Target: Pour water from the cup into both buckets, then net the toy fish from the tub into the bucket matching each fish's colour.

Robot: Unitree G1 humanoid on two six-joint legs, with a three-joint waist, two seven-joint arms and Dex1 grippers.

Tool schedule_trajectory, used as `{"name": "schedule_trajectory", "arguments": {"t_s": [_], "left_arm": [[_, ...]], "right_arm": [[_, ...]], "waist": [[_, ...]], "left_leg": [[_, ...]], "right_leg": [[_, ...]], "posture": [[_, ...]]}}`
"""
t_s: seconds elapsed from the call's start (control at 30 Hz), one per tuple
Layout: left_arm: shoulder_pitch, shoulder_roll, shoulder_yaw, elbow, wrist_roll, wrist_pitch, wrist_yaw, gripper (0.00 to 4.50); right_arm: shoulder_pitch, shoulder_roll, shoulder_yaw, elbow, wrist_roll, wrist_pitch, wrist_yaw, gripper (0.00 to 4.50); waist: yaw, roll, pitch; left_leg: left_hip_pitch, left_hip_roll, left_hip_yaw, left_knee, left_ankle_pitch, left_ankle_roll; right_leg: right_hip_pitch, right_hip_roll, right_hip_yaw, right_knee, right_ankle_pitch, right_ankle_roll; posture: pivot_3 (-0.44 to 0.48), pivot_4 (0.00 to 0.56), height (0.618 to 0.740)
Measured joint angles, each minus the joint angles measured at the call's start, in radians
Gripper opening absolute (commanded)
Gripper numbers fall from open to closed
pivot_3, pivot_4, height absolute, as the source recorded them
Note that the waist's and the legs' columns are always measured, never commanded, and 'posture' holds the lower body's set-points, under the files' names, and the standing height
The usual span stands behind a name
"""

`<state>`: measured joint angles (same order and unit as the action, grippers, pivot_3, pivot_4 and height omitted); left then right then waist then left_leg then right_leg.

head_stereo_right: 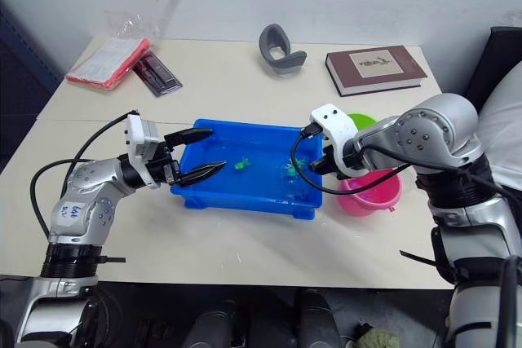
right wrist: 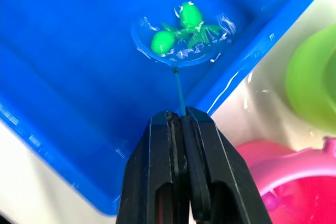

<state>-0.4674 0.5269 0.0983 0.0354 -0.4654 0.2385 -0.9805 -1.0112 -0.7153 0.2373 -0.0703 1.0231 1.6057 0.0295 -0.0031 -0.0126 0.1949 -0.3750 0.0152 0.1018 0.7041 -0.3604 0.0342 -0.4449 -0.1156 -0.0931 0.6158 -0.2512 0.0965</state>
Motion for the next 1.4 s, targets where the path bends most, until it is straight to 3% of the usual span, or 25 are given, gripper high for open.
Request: {"name": "schedule_trajectory", "arguments": {"t_s": [0.43, 1.0, 1.2, 1.4], "left_arm": [[-0.001, 0.006, 0.001, 0.016, 0.000, 0.000, -0.002, 4.41], [-0.001, 0.024, 0.001, 0.018, 0.000, 0.000, -0.011, 4.41], [-0.001, 0.026, 0.000, 0.018, 0.000, 0.000, -0.012, 4.41], [-0.006, 0.031, 0.001, 0.018, 0.000, 0.000, -0.013, 4.41]], "right_arm": [[0.109, 0.050, -0.047, -0.132, -0.134, -0.007, 0.127, 0.00], [0.079, -0.094, 0.080, -0.207, -0.333, -0.077, 0.308, 0.00], [0.070, -0.056, 0.059, -0.215, -0.300, -0.010, 0.389, 0.00], [0.114, -0.021, 0.023, -0.211, -0.245, 0.004, 0.382, 0.00]], "waist": [[0.000, 0.000, 0.000], [0.000, 0.000, 0.000], [0.000, 0.000, 0.000], [0.000, 0.000, 0.000]], "left_leg": [[0.000, 0.000, 0.000, -0.001, 0.000, 0.000], [0.000, 0.000, -0.001, -0.004, 0.000, 0.000], [0.000, 0.000, -0.001, -0.004, 0.000, 0.000], [0.000, 0.000, -0.001, -0.004, 0.000, 0.000]], "right_leg": [[0.000, 0.001, 0.000, -0.001, 0.000, 0.000], [0.000, 0.001, -0.001, -0.004, 0.000, 0.000], [0.000, 0.000, -0.001, -0.004, 0.000, 0.000], [0.000, 0.000, -0.002, -0.004, 0.000, 0.000]], "posture": [[0.000, 0.150, 0.740], [0.000, 0.150, 0.740], [0.000, 0.150, 0.740], [0.000, 0.150, 0.740]]}}
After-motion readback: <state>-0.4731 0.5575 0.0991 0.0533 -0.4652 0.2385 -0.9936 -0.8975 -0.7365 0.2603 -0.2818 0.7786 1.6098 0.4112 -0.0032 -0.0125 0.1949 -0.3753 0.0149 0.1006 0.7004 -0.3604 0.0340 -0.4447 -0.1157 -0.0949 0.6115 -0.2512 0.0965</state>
